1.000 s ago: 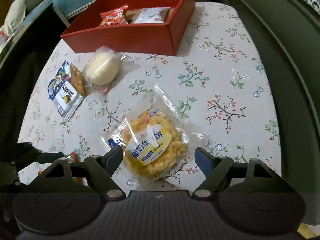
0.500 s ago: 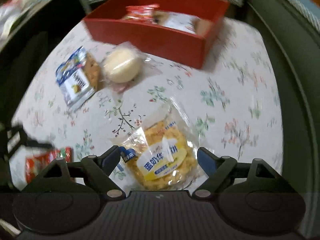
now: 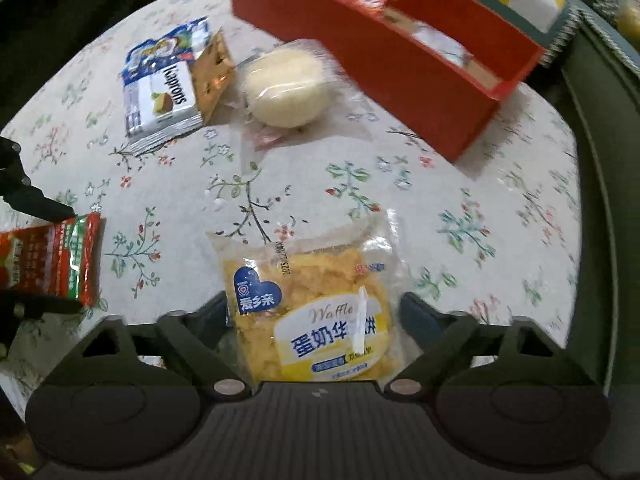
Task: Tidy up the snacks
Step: 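Grasp the red spicy-strip packet with the left tool while the right tool grasps the yellow egg-pastry bag, then lift both packets and carry them over the red box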
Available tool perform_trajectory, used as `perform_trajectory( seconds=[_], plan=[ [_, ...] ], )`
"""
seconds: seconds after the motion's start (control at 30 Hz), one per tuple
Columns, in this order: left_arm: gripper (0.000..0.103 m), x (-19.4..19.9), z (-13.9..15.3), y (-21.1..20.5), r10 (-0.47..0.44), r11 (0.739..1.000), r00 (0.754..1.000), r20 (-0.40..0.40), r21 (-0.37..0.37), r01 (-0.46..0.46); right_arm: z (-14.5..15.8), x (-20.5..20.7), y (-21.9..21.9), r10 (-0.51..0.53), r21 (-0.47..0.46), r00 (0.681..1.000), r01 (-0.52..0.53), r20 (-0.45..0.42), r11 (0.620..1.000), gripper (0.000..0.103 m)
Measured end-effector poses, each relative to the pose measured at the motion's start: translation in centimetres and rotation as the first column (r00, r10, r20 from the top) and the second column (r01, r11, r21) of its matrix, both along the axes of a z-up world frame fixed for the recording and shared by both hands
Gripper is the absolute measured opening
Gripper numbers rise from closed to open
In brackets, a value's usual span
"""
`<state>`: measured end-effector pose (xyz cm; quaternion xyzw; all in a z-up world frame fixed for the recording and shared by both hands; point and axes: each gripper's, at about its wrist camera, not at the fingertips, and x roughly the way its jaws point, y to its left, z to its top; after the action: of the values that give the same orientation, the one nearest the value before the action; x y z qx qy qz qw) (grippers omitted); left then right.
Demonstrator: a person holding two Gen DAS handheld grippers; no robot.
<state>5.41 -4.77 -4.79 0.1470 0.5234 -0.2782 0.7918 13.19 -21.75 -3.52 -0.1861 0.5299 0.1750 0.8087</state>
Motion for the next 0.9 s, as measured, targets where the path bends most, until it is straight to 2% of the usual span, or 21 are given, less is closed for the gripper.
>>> perform_trajectory(
  seconds=[0.27, 0.33, 0.37, 0.43, 0.47, 0.5, 0.53, 0.6, 0.67, 0.7, 0.77, 0.83, 0.9],
  plan=[
    [0.065, -0.8, -0.2, -2.0, 0.004, 0.998, 0.999, 0.039, 0.059, -0.006, 2.5, -3.9, 0.3, -0.044, 0.062, 0.998, 0.041, 0.044, 0.997, 0.066],
    [0.071, -0.9, -0.3, -2.5, -0.003, 0.996, 0.999, 0.053, 0.084, -0.001, 2.9, -4.5, 0.1, -0.056, 0.062, 0.997, 0.054, 0.047, 0.997, 0.066],
    [0.073, -0.7, -0.5, -2.7, -0.017, 0.995, 0.998, 0.063, 0.100, 0.011, 2.7, -4.6, 0.0, -0.059, 0.053, 0.997, 0.057, 0.042, 0.997, 0.067],
    [0.086, -0.8, -0.6, -2.8, -0.020, 0.992, 0.997, 0.080, 0.129, 0.010, 1.8, -4.4, 0.0, -0.067, 0.035, 0.997, 0.066, 0.048, 0.997, 0.077],
    [0.088, -0.8, -0.7, -2.8, -0.026, 0.991, 0.997, 0.068, 0.135, 0.017, 1.4, -4.3, 0.1, -0.060, 0.029, 0.997, 0.059, 0.046, 0.998, 0.082],
    [0.091, -0.9, -0.8, -2.7, -0.020, 0.990, 0.998, 0.059, 0.139, 0.012, 0.9, -4.2, 0.1, -0.052, 0.024, 0.998, 0.051, 0.033, 0.998, 0.093],
    [0.095, -1.0, -0.9, -2.5, -0.010, 0.989, 0.999, 0.046, 0.145, 0.003, 0.4, -4.2, 0.0, -0.047, 0.018, 0.999, 0.046, 0.016, 0.999, 0.098],
    [0.100, -1.1, -1.2, -2.1, 0.000, 0.991, 1.000, 0.012, 0.135, -0.002, -0.4, -4.1, -0.1, -0.035, 0.005, 0.999, 0.035, 0.018, 0.999, 0.099],
    [0.100, -1.2, -1.6, -1.9, 0.038, 0.991, 0.999, -0.003, 0.129, -0.037, -1.0, -3.9, 0.1, -0.025, -0.012, 0.999, 0.026, 0.030, 1.000, 0.100],
    [0.099, -1.1, -1.7, -1.8, 0.066, 0.991, 0.998, -0.012, 0.115, -0.064, -0.9, -3.8, 0.1, -0.032, -0.008, 0.999, 0.033, 0.025, 0.999, 0.098],
    [0.092, -1.3, -1.4, -2.0, 0.097, 0.989, 0.995, -0.020, 0.114, -0.094, -0.5, -3.7, 0.3, -0.045, -0.015, 0.999, 0.045, 0.026, 0.999, 0.088],
    [0.065, -1.7, -0.7, -2.5, 0.077, 0.993, 0.996, -0.040, 0.094, -0.073, 0.2, -4.0, 0.5, -0.045, -0.006, 0.999, 0.045, 0.023, 0.999, 0.079],
    [0.062, -2.0, -0.6, -2.5, 0.101, 0.992, 0.995, -0.025, 0.081, -0.099, 0.9, -4.4, 0.7, -0.055, 0.005, 0.998, 0.055, 0.019, 0.998, 0.074]
  ],
)
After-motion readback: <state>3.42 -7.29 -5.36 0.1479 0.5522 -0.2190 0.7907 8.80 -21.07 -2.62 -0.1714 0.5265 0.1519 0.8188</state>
